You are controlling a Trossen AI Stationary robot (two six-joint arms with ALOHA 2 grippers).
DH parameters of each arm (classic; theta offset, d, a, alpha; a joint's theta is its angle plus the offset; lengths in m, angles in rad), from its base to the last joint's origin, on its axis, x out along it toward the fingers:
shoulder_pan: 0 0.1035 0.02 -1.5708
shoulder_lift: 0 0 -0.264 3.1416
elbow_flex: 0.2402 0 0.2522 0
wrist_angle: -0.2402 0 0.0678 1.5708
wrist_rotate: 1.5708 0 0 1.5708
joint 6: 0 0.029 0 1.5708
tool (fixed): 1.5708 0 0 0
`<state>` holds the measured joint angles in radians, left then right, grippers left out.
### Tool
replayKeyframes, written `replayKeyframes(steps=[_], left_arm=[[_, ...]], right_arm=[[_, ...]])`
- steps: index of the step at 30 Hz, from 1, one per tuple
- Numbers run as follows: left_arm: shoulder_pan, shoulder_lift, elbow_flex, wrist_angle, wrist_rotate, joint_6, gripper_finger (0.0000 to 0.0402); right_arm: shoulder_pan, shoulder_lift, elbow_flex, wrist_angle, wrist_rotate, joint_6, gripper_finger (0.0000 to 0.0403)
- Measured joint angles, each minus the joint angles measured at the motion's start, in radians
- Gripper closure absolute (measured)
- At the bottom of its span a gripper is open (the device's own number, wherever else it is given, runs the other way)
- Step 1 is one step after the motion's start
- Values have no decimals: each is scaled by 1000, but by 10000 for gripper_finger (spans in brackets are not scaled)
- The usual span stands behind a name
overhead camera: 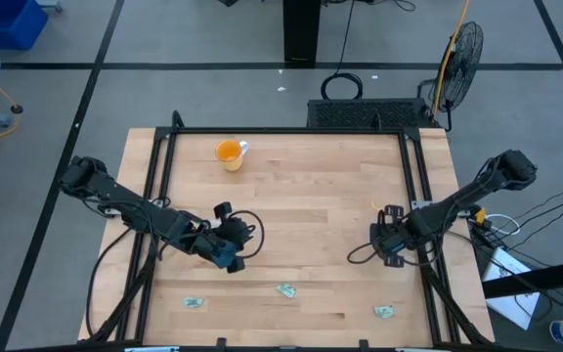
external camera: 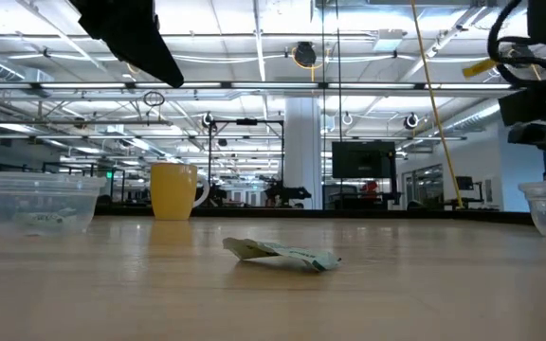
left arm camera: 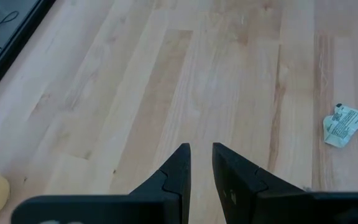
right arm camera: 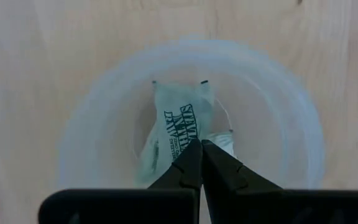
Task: Pick and place items into bin
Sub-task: Put the stevia packet into the right transparent bin
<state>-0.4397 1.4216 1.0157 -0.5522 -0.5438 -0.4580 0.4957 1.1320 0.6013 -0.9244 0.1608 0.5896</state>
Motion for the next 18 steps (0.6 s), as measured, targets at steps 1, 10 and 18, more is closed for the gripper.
replayKeyframes(steps=[1,10,18], left_arm=[[0,0,0,0,0,5,330],[0,0,0,0,1,16,330],[0,0,0,48,1,6,330]], right_arm=[[-1,0,-6,0,0,0,403],[-12,0,-9,25,5,-32,349],[-12,0,13,-18,20,-54,300]])
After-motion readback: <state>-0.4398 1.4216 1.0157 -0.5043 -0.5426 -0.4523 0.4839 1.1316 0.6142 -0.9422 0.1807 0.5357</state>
